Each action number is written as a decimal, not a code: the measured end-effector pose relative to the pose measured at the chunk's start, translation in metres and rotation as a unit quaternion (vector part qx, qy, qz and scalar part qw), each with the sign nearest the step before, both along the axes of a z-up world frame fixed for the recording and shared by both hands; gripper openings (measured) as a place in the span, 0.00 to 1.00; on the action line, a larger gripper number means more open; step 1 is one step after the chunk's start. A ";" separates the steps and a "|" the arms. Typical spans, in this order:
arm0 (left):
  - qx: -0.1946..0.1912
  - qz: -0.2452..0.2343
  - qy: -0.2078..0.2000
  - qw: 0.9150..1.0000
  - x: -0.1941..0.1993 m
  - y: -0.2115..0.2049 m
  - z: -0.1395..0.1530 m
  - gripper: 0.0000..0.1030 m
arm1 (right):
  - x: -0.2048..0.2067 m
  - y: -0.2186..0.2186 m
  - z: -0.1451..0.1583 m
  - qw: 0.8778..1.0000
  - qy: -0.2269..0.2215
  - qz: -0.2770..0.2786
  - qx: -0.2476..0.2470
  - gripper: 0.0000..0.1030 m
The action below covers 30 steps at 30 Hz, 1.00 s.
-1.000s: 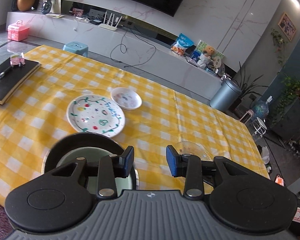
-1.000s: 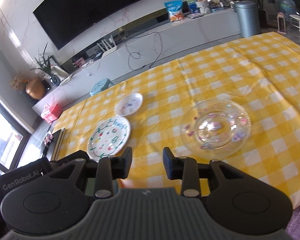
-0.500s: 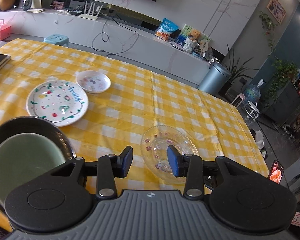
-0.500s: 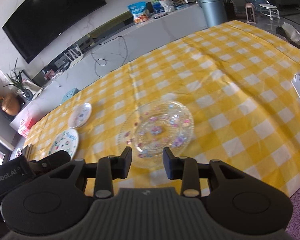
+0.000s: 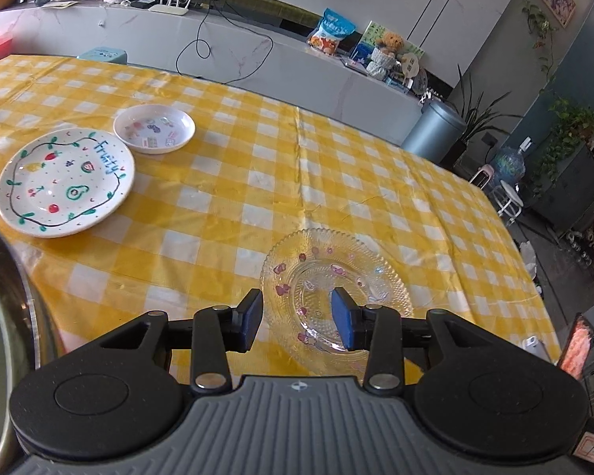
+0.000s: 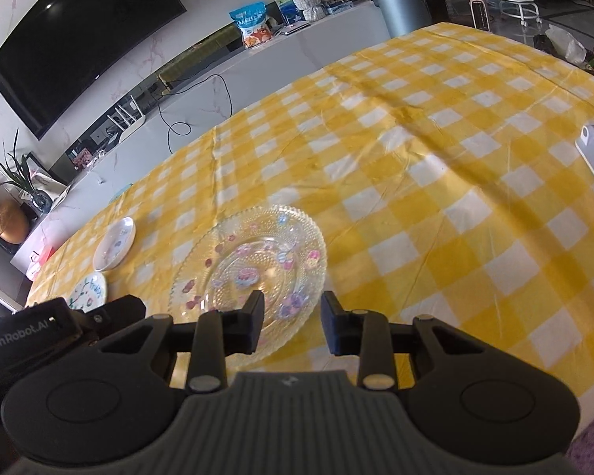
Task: Organize plates and bowls
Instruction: 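Move both grippers to the clear glass plate and grasp its rim, then lift the glass plate with both grippers and carry it beside the bowl stack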
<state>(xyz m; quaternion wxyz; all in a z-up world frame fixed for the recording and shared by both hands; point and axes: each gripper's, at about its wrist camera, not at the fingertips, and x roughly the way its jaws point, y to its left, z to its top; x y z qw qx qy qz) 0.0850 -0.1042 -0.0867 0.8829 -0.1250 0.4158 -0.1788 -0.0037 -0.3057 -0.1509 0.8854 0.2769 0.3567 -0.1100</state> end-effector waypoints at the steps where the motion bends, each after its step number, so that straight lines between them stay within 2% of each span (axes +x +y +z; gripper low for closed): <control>1: 0.001 -0.001 0.001 1.000 0.002 -0.001 -0.003 0.44 | 0.002 -0.003 -0.002 1.000 -0.002 -0.002 -0.002 0.26; 8: 0.015 0.000 -0.015 1.000 0.017 -0.005 -0.019 0.40 | 0.018 -0.018 -0.017 1.000 -0.013 -0.008 -0.003 0.20; 13: 0.010 0.002 -0.018 1.000 0.028 -0.007 -0.028 0.33 | 0.027 -0.024 -0.025 1.000 -0.019 -0.009 -0.002 0.17; 16: 0.009 0.004 -0.019 1.000 0.035 -0.007 -0.033 0.33 | 0.033 -0.025 -0.029 1.000 -0.023 -0.008 -0.006 0.17; 20: 0.027 -0.009 -0.029 0.999 0.038 -0.012 -0.038 0.33 | 0.037 -0.028 -0.032 1.000 -0.030 -0.008 0.000 0.16; 26: 0.016 -0.012 -0.026 0.999 0.042 -0.011 -0.044 0.30 | 0.041 -0.032 -0.035 0.999 -0.040 -0.015 0.011 0.15; 30: 0.013 -0.013 -0.027 0.999 0.044 -0.011 -0.045 0.23 | 0.042 -0.030 -0.036 0.999 -0.040 -0.015 0.008 0.10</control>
